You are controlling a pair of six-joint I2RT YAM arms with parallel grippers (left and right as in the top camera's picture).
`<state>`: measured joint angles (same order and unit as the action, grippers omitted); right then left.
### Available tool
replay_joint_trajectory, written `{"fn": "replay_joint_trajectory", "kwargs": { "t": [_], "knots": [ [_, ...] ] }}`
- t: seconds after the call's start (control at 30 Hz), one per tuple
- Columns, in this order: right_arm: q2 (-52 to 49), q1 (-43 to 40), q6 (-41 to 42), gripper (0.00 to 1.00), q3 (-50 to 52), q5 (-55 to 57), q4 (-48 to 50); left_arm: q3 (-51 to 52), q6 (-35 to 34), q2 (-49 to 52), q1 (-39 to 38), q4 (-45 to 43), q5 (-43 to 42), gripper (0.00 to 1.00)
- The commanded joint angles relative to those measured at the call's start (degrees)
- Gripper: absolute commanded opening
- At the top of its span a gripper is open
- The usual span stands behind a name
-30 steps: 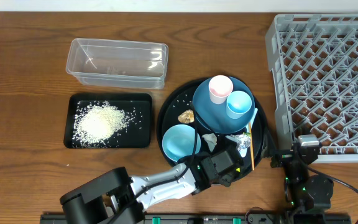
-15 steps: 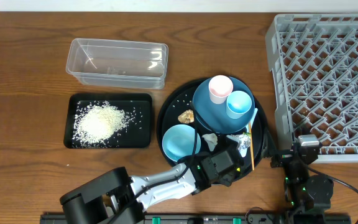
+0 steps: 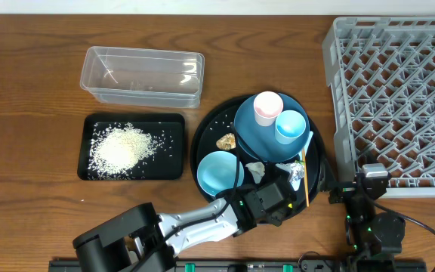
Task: Sort waste into correct bins and load items into the dishwasher rack
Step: 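Close the left gripper on the foil and yellow wrapper, then lift the wrappers with the left gripper and carry them over the clear container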
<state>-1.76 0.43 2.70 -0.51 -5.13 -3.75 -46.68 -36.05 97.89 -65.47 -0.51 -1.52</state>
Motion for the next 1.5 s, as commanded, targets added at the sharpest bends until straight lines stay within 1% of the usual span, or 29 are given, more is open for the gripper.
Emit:
{"fn": "replay_joint_trajectory", "kwargs": {
  "t": [0.0, 0.43, 0.53, 0.7, 0.8, 0.83, 0.87, 1.0, 1.07, 1.3, 1.47],
  "knots": [
    [0.0, -0.4, -0.6, 0.99, 0.2, 0.4, -0.1, -1.2, -0.1, 0.3, -0.1, -0.2, -0.2, 0.43],
    [0.0, -0.4, -0.6, 0.99, 0.2, 0.4, -0.1, -1.2, -0.3, 2.5, -0.1, -0.9, -0.1, 0.42],
    [0.0, -0.4, -0.6, 0.99, 0.2, 0.4, -0.1, -1.1, -0.3, 2.6, -0.1, -0.8, -0.2, 0.32],
    [0.0, -0.4, -0.6, 0.99, 0.2, 0.4, -0.1, -1.1, -0.3, 2.6, -0.1, -0.4, -0.2, 0.28],
    [0.0, -0.4, -0.6, 0.99, 0.2, 0.4, -0.1, -1.1, -0.3, 2.6, -0.1, -0.4, -0.2, 0.2],
    [0.0, -0.4, -0.6, 0.99, 0.2, 0.4, -0.1, -1.1, -0.3, 2.6, -0.1, -0.4, -0.2, 0.19],
    [0.0, -0.4, -0.6, 0.99, 0.2, 0.4, -0.1, -1.1, -0.3, 2.6, -0.1, -0.3, -0.4, 0.14],
    [0.0, -0.4, -0.6, 0.99, 0.2, 0.4, -0.1, -1.1, -0.3, 2.6, -0.1, 0.1, -1.3, 0.1],
    [0.0, -0.4, -0.6, 0.99, 0.2, 0.4, -0.1, -1.1, -0.3, 2.6, -0.1, 0.2, -1.5, 0.06],
    [0.0, -0.4, -0.6, 0.99, 0.2, 0.4, -0.1, -1.1, -0.3, 2.1, -0.1, 0.4, -2.4, 0.06],
    [0.0, -0.4, -0.6, 0.99, 0.2, 0.4, -0.1, -1.1, -0.3, -2.6, -0.1, 0.9, -2.6, 0.06]
  ]
}}
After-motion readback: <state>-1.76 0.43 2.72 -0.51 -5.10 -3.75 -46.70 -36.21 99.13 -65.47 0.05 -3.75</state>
